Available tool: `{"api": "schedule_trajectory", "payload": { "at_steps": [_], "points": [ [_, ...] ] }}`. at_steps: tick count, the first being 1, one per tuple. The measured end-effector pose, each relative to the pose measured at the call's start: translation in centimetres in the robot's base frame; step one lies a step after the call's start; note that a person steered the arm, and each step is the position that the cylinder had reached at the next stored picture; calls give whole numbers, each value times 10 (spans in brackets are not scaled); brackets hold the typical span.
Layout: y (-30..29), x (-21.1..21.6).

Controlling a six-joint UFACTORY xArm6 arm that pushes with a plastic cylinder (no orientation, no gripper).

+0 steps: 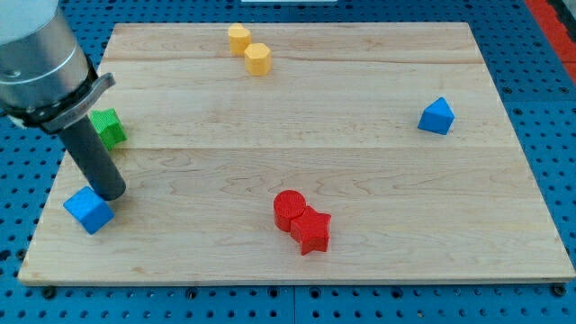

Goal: Push the triangle to the top right of the cube

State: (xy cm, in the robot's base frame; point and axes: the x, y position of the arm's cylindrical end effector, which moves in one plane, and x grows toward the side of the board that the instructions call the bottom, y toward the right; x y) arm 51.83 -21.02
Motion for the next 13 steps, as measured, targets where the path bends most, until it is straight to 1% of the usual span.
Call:
{"api": "schedule_trajectory", "payload": {
  "at_steps": [1,3,4,5,6,8,9,10,11,12,13],
  "points": [
    [12,6],
    [12,5],
    [30,-33],
    [70,-74],
    [111,-92],
    [239,-113],
    [321,-101],
    [399,-73],
    [488,-99],
    [441,-140],
    [327,-96]
  ]
}}
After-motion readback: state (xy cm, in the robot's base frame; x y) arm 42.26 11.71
